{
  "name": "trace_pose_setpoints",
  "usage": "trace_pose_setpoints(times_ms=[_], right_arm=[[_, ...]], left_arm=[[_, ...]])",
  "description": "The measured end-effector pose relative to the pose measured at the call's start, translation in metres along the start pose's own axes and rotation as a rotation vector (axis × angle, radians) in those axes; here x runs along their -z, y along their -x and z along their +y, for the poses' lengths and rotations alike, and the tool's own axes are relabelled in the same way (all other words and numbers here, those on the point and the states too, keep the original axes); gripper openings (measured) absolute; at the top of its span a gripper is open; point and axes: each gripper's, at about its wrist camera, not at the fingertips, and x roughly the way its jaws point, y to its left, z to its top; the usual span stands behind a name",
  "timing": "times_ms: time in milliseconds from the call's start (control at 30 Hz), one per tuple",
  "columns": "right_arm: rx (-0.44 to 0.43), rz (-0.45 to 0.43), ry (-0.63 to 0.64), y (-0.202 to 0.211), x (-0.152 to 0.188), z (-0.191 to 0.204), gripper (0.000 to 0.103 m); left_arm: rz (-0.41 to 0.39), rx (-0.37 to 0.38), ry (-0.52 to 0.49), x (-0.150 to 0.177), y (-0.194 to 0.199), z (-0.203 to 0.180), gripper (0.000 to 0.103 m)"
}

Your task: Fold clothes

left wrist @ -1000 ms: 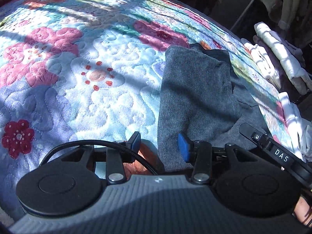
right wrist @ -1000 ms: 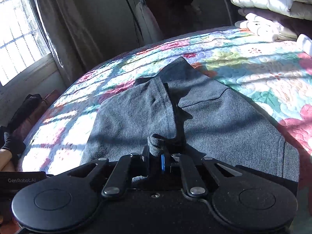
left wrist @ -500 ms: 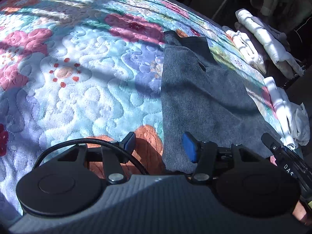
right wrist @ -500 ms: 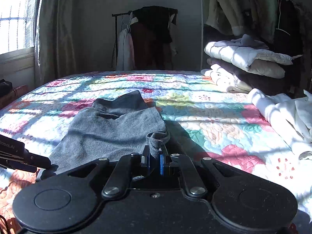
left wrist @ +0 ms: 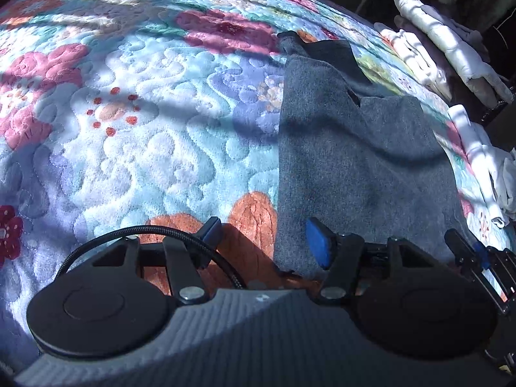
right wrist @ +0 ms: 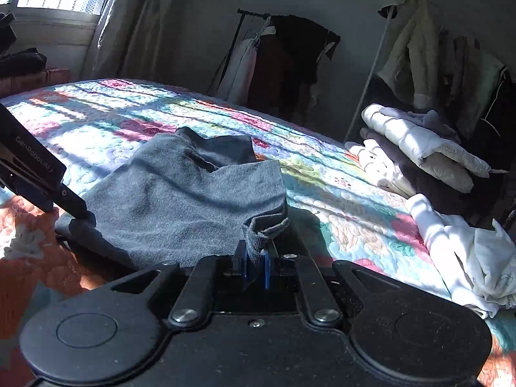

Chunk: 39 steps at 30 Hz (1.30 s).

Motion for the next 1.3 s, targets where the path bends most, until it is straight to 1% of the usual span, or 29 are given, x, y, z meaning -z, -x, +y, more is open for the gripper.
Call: trace_pose_setpoints(times_ms=[67, 100, 167, 233, 300, 333, 367, 433, 500, 533, 600, 667, 733, 800, 900, 1033, 1167, 1233, 1300], right_arm=[[-0.005, 0.032, -0.060, -0.002, 0.006, -0.005, 0.010], [-0.012, 0.047, -0.097, -0.002, 0.008, -0.008, 0.010], [-0.028, 0.040, -0.140, 0.000, 0.006, -0.015, 0.009], [-0.047, 0.019, -0.158, 0.004, 0.003, -0.020, 0.009], [-0.078, -0.002, -0.192, 0.009, 0.001, -0.026, 0.009], [-0.093, -0.012, -0.210, 0.012, 0.000, -0.029, 0.009], [-0.108, -0.023, -0.227, 0.015, -0.001, -0.031, 0.009], [-0.106, -0.023, -0.222, 0.017, 0.000, -0.032, 0.008], [-0.098, -0.013, -0.211, 0.016, 0.003, -0.030, 0.008], [-0.102, 0.004, -0.220, 0.013, 0.006, -0.030, 0.008], [-0.111, 0.041, -0.256, 0.007, 0.015, -0.031, 0.008], [-0.113, 0.059, -0.294, 0.004, 0.023, -0.032, 0.007], [-0.120, 0.062, -0.306, 0.003, 0.026, -0.032, 0.007], [-0.134, 0.052, -0.324, 0.003, 0.027, -0.037, 0.008], [-0.151, 0.039, -0.346, 0.005, 0.025, -0.043, 0.008], [-0.154, 0.002, -0.299, 0.015, 0.018, -0.040, 0.008], [-0.172, -0.016, -0.236, 0.019, 0.008, -0.032, 0.008], [-0.196, -0.027, -0.214, 0.021, 0.003, -0.028, 0.008], [-0.234, -0.038, -0.171, 0.023, -0.002, -0.022, 0.008]], left_arm=[[-0.009, -0.010, -0.021, 0.001, 0.002, -0.003, 0.057], [-0.020, -0.008, -0.031, 0.002, 0.005, -0.004, 0.055], [-0.068, 0.020, -0.049, 0.000, 0.013, -0.008, 0.054], [-0.112, 0.070, -0.065, -0.002, 0.022, -0.013, 0.052], [-0.132, 0.131, -0.079, -0.003, 0.026, -0.018, 0.050], [-0.138, 0.157, -0.090, -0.003, 0.027, -0.021, 0.050], [-0.125, 0.163, -0.112, -0.001, 0.025, -0.025, 0.050], [-0.052, 0.131, -0.161, 0.002, 0.012, -0.035, 0.050], [0.046, 0.069, -0.181, 0.007, -0.007, -0.037, 0.050], [0.059, 0.044, -0.190, 0.009, -0.011, -0.037, 0.050], [0.049, 0.037, -0.204, 0.009, -0.008, -0.038, 0.050], [0.044, 0.038, -0.179, 0.008, -0.005, -0.036, 0.050], [0.045, 0.032, -0.162, 0.008, -0.004, -0.033, 0.050], [0.030, 0.034, -0.136, 0.005, 0.003, -0.031, 0.050], [-0.010, 0.117, -0.089, -0.004, 0.018, -0.034, 0.050], [-0.055, 0.227, -0.038, -0.015, 0.036, -0.040, 0.050], [-0.010, 0.333, -0.119, -0.019, 0.025, -0.069, 0.054], [0.021, 0.414, -0.124, -0.018, 0.012, -0.080, 0.057], [0.071, 0.444, -0.110, -0.017, -0.001, -0.084, 0.061]])
